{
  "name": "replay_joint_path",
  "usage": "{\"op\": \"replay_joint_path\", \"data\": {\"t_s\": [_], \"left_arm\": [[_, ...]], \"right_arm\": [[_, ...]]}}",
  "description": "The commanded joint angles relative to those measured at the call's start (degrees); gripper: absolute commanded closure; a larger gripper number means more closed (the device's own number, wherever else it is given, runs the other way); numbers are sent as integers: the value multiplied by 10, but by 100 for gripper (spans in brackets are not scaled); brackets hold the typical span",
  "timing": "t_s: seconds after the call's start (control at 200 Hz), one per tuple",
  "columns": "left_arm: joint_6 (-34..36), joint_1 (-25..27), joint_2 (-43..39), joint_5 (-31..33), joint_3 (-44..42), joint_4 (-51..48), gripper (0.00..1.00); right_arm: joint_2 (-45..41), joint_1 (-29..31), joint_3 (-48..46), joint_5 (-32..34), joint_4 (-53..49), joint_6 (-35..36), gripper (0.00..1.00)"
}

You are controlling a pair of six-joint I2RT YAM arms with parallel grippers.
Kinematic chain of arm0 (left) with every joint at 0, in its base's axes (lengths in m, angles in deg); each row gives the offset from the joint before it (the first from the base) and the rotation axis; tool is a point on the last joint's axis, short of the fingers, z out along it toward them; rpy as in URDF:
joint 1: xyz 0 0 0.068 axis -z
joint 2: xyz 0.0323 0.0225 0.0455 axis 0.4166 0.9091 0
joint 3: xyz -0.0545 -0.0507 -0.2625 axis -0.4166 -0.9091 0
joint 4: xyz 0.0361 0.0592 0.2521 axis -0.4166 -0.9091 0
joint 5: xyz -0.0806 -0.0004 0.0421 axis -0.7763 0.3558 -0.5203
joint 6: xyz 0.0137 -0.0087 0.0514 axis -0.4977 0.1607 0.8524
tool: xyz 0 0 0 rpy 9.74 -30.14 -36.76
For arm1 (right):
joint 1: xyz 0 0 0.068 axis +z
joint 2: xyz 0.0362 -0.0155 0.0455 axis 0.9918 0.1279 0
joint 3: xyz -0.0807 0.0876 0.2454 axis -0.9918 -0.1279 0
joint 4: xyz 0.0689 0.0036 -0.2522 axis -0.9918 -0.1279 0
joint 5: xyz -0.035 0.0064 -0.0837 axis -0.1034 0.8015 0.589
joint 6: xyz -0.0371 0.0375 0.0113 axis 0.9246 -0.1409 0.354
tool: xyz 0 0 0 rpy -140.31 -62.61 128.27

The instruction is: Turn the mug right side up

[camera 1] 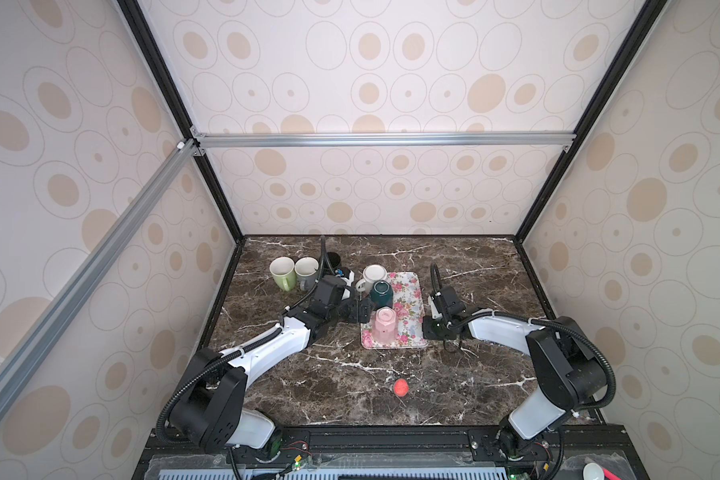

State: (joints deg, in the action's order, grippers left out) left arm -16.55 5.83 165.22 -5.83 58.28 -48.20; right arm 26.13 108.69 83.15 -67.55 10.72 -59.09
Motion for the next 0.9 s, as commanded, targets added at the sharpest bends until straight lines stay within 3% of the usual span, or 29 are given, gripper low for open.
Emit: {"op": "replay_joint_path", "data": {"t_s": [0.0,0.27,0.54,0.895], "left_arm": [[0,-6,-15,2,-5,10,2],[-3,-7,-19,-10,-4,7,2],[-7,-10,-42,-7,-24,3,2],[-6,-10,-50,-19,-38,-8,2]], "right_arm": [[21,-2,27,51,-56,37,89],[91,-2,120,85,-102,119,91],[150,-12,198,77,-71,186,90],[203,-55,283,57,-44,211,90]]}}
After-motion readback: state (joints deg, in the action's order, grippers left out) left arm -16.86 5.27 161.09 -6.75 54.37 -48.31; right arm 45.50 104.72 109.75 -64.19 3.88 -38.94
